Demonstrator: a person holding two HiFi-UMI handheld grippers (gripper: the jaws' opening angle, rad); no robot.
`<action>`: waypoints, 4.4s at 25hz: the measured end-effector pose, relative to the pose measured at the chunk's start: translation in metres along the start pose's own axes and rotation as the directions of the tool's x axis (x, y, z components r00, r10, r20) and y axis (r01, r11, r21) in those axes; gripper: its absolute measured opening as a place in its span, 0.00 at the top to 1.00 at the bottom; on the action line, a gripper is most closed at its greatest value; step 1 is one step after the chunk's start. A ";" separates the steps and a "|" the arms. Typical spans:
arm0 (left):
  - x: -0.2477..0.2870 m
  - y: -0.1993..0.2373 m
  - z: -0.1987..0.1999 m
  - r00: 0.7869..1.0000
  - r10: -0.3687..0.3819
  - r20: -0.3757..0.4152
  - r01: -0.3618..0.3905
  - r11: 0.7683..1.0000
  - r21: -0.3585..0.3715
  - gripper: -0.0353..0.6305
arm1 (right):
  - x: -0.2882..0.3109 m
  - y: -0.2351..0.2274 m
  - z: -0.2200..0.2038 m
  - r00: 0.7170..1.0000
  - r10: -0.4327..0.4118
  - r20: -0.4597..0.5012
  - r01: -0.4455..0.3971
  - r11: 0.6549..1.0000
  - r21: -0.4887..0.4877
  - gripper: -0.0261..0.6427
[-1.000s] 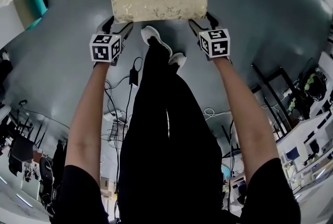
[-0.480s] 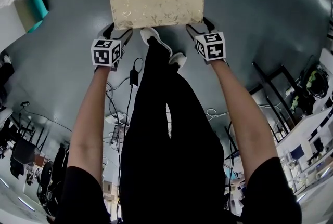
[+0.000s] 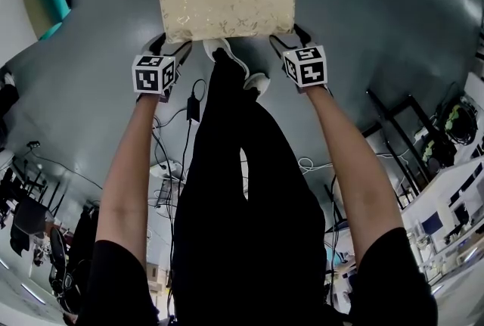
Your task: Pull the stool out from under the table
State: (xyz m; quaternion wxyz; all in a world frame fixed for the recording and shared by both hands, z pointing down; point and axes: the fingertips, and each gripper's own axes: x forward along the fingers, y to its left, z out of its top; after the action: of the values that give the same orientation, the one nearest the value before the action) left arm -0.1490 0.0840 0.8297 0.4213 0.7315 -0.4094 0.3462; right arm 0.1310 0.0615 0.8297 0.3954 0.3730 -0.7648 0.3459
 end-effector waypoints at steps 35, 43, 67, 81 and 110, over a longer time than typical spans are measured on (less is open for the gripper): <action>-0.005 -0.030 -0.029 0.999 0.029 0.039 -0.027 0.999 -0.045 0.42 | -0.011 0.001 -0.020 0.997 0.036 0.064 -0.036 0.999 -0.005 0.49; -0.007 -0.034 -0.039 1.000 0.007 0.020 -0.006 0.999 -0.033 0.42 | -0.018 0.011 -0.031 0.998 0.037 0.042 -0.037 0.999 -0.007 0.49; -0.008 -0.057 -0.060 1.000 0.005 0.012 -0.005 1.000 -0.018 0.42 | -0.029 0.005 -0.041 0.998 0.048 0.042 -0.048 0.999 0.001 0.49; -0.012 -0.050 -0.063 0.998 -0.021 -0.051 0.020 0.999 -0.028 0.42 | -0.033 0.022 -0.071 0.999 0.021 0.029 -0.024 0.995 0.095 0.49; -0.298 -0.227 0.120 0.889 -0.164 0.427 0.148 0.986 0.071 0.42 | -0.341 0.152 0.126 0.852 0.033 0.522 -0.049 0.999 0.016 0.50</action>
State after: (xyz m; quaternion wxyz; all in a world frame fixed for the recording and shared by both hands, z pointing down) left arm -0.0542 0.1379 0.4513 0.3333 0.8279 -0.4261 0.1481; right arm 0.0990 0.1325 0.4434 0.1604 0.4421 -0.8459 0.2515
